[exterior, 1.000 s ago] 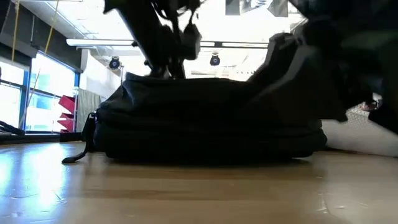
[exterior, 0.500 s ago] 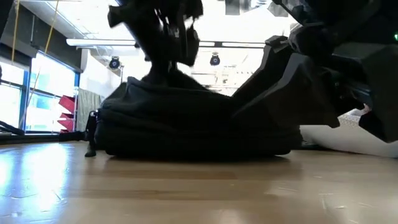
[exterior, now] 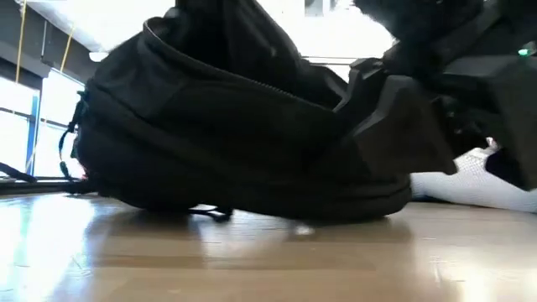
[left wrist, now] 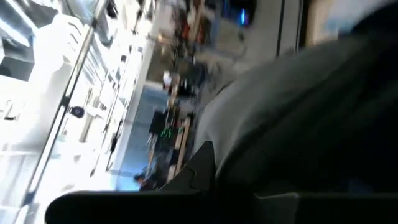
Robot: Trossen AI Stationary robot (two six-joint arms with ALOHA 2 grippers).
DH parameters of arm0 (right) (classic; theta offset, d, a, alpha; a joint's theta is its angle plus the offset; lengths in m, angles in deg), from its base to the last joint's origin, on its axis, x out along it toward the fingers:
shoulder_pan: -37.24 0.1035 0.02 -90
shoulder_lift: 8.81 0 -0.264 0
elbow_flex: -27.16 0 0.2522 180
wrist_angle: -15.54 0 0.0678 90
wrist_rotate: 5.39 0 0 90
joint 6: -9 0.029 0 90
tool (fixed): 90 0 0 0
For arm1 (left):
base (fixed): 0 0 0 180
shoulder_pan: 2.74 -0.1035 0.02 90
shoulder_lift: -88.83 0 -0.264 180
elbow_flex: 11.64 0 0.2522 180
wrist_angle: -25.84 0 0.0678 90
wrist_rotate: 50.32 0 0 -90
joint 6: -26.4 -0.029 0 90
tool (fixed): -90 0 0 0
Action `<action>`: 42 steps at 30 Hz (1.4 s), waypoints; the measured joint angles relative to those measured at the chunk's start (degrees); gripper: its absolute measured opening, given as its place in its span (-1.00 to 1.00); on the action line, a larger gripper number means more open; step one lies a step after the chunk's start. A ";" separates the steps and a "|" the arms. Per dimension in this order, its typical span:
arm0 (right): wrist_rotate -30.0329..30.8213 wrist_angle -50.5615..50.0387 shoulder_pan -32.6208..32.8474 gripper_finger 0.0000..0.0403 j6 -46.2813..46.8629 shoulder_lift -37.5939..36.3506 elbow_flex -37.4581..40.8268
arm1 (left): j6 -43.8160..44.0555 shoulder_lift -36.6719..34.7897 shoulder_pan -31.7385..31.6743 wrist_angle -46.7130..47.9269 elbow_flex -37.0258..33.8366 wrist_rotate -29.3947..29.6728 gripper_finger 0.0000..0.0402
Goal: Unpack backpack
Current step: Remove the blue first aid kit from the black backpack
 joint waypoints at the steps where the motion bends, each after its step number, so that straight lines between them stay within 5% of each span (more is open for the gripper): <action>1: -0.37 0.17 -0.42 -0.02 0.54 0.31 -0.04 | -2.42 -0.38 1.03 -3.58 0.00 -0.91 -1.00; 6: -1.59 2.28 -1.96 -0.02 0.87 2.43 -0.19 | -10.92 -0.61 4.18 -15.16 0.00 -5.56 -1.00; 20: -1.81 2.43 -2.59 -0.02 1.48 2.92 -0.04 | -7.21 3.70 3.59 -14.66 0.13 -10.75 -1.00; 24: -1.74 2.57 -2.61 -0.02 3.09 2.99 -0.01 | 2.79 4.33 1.15 -7.71 0.13 -11.00 -1.00; 35: -5.69 0.45 -2.67 -0.02 7.77 0.37 0.16 | 47.30 4.33 -7.52 24.47 -5.07 -18.18 -0.96; 42: -10.62 -8.20 -4.01 -0.02 14.87 -7.47 0.29 | 59.25 4.33 -10.63 32.24 -8.57 -25.77 -0.57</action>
